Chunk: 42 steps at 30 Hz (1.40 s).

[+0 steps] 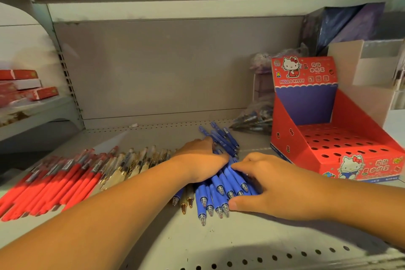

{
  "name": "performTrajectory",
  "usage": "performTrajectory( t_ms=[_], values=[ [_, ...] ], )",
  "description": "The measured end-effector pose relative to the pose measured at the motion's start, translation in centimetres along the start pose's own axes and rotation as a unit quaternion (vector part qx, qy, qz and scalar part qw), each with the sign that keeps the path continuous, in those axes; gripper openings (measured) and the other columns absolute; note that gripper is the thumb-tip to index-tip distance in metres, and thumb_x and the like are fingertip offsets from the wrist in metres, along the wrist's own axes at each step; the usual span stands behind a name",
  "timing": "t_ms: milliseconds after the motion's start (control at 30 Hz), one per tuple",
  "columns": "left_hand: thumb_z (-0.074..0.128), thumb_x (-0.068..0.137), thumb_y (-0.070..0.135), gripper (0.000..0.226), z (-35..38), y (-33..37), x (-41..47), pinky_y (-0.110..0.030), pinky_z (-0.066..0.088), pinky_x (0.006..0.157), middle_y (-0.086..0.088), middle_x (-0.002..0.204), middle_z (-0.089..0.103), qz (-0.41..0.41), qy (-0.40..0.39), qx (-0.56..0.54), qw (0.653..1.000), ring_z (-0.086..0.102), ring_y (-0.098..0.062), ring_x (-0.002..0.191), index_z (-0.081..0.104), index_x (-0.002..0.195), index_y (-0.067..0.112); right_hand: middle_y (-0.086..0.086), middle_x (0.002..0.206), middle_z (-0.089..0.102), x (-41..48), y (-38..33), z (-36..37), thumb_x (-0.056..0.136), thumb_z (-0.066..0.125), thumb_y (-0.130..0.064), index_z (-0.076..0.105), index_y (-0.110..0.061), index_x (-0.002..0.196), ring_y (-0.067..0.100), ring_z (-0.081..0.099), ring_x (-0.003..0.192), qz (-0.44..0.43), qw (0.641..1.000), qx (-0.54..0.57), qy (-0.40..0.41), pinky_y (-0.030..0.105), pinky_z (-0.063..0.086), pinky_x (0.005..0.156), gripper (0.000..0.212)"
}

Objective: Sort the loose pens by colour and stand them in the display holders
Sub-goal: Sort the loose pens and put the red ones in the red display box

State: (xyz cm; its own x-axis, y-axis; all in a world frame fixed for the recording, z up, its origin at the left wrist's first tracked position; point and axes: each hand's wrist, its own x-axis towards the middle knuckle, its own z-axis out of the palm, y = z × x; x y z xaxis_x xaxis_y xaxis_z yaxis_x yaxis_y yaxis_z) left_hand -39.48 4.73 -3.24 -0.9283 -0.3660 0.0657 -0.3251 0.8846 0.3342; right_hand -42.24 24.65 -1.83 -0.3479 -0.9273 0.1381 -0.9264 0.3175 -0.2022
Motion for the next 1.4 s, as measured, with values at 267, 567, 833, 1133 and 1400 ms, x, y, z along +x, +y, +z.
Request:
performTrajectory(
  t_ms=[267,567,833,1133,1400],
  values=[
    [0.049,0.088,0.058,0.038,-1.5,0.8,-1.0,-0.031,0.046,0.065,0.0,0.09,0.063,0.027,-0.008,-0.005,1.0,0.055,-0.011,0.073,0.057,0.1,0.023,-0.007,0.081,0.073,3.8,1.2,-4.6,0.091,0.054,-0.055,0.071,-0.022,0.087,0.006,0.07,0.072,0.082,0.989,0.095,-0.072,0.02,0.056,0.064,0.037],
    [0.036,0.085,0.08,0.086,-0.7,2.1,-3.5,-0.046,0.032,0.112,-0.006,0.161,0.024,0.024,-0.116,0.028,0.993,0.035,-0.032,0.14,0.012,0.155,0.037,0.005,0.096,0.062,17.0,3.4,-1.6,0.089,0.058,-0.05,0.066,-0.012,0.096,0.023,0.06,0.084,0.251,0.964,-0.015,-0.087,0.032,0.049,0.073,0.039],
    [0.04,0.09,0.07,0.081,-1.6,2.4,-3.9,-0.047,0.02,0.116,-0.002,0.162,0.021,0.023,-0.131,0.012,0.991,0.026,-0.032,0.145,0.009,0.156,0.034,0.004,0.086,0.066,21.0,4.6,0.4,0.074,0.07,-0.034,0.066,-0.016,0.081,0.019,0.062,0.072,0.27,0.96,-0.008,-0.071,0.025,0.052,0.066,0.02],
    [0.042,0.091,0.069,0.076,-2.1,2.7,-4.2,-0.048,0.022,0.118,-0.004,0.16,0.027,0.031,-0.137,0.014,0.99,0.029,-0.033,0.143,0.018,0.155,0.034,0.012,0.108,0.055,22.3,4.4,1.3,0.094,0.051,-0.015,0.053,-0.014,0.097,0.028,0.055,0.098,0.211,0.974,-0.024,-0.077,0.03,0.042,0.074,0.003],
    [0.041,0.085,0.077,0.083,-2.1,2.4,-4.2,-0.055,0.014,0.119,-0.006,0.164,0.013,0.001,-0.152,0.02,0.988,0.011,-0.036,0.15,0.015,0.154,0.039,0.014,0.075,0.053,21.9,5.4,-1.6,0.092,0.053,-0.007,0.044,-0.008,0.071,0.019,0.049,0.055,0.231,0.964,0.108,0.076,0.026,0.038,0.048,0.023]
  ],
)
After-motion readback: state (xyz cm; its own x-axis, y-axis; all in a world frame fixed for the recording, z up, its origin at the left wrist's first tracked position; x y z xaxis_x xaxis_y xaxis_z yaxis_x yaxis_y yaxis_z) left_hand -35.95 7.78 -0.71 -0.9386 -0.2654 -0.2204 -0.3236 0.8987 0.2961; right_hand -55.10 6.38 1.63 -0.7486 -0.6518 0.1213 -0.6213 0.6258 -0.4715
